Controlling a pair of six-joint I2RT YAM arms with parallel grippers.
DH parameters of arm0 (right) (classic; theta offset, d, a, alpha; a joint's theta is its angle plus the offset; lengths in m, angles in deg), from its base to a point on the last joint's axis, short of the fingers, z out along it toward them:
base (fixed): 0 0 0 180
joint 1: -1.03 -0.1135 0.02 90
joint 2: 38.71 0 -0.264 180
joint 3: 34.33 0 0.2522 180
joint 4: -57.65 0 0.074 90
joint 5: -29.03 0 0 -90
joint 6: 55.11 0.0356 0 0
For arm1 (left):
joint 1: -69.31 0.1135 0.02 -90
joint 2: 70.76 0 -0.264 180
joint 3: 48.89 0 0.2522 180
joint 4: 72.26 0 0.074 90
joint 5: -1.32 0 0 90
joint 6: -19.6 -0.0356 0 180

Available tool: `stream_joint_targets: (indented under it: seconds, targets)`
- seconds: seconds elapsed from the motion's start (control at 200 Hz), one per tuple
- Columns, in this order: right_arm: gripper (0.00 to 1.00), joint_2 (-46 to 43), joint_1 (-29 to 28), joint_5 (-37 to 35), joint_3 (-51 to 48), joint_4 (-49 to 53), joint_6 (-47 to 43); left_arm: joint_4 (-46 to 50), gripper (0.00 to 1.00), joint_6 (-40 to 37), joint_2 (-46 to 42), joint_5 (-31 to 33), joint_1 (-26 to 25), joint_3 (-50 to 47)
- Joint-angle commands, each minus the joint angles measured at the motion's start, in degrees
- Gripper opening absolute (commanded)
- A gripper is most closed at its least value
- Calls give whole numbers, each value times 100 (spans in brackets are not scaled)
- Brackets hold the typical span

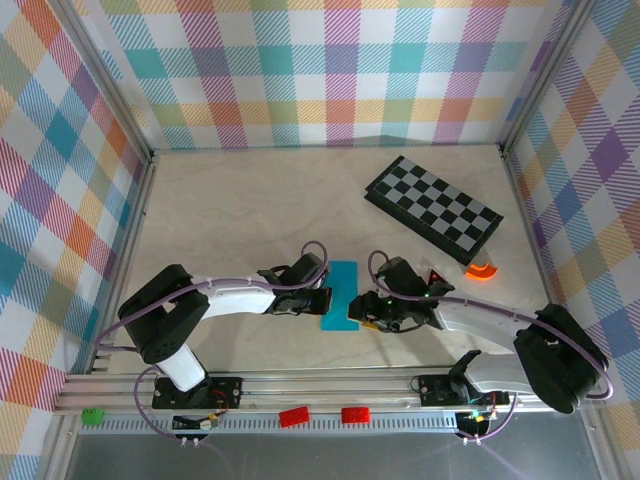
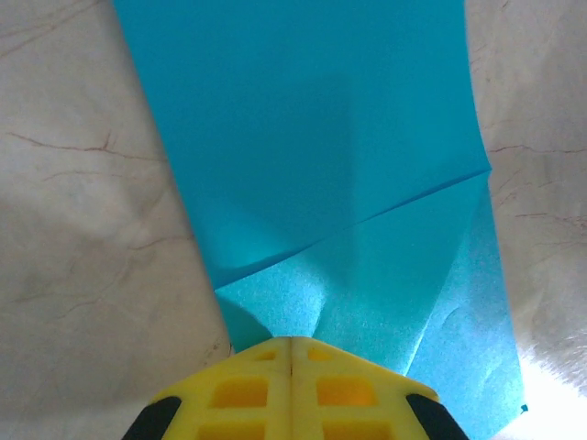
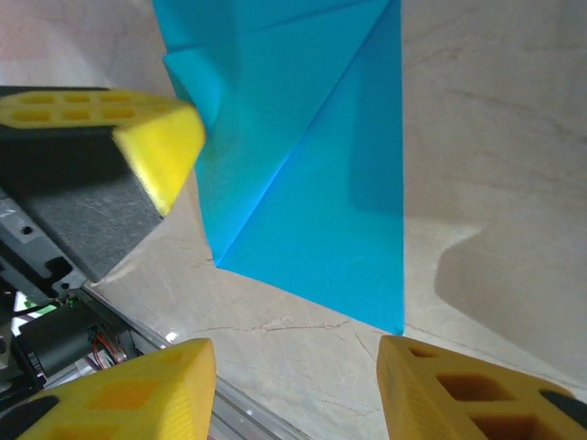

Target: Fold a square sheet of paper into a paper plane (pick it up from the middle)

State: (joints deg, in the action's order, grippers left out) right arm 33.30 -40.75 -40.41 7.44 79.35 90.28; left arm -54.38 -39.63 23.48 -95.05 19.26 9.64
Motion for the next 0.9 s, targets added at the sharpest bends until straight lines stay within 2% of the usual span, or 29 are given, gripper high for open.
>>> stream_joint_targets:
  seconds: [0.0, 0.09, 0.22, 0.395, 0.605, 0.715, 0.79, 0.895]
  targets:
    - [46, 291, -181, -242, 318, 1, 305, -136, 1, 20, 75, -114, 13, -210]
    - [43, 567, -333, -657, 603, 331, 374, -83, 1, -18, 48, -222, 16, -275]
    - [44, 876, -427, -1017, 687, 330, 624, 421, 0, -127, -34, 30, 14, -163]
    - [45, 1303, -502, -914, 600, -121, 1008, 78, 1, -69, -144, -82, 15, -317]
    - [50, 1403, -525, -695, 596, -853, 933, -100, 1, -49, -33, -232, 13, -342]
    - [54, 1332, -515, -806, 696, -864, 870, -100, 1, -85, -51, -208, 21, -365]
    - [54, 1281, -416, -815, 659, -1057, 785, -70, 1, -127, -31, -233, 29, -324]
    - [51, 1295, -39, -389, 584, -1314, 737, -70, 1, -178, 35, -123, 28, -283]
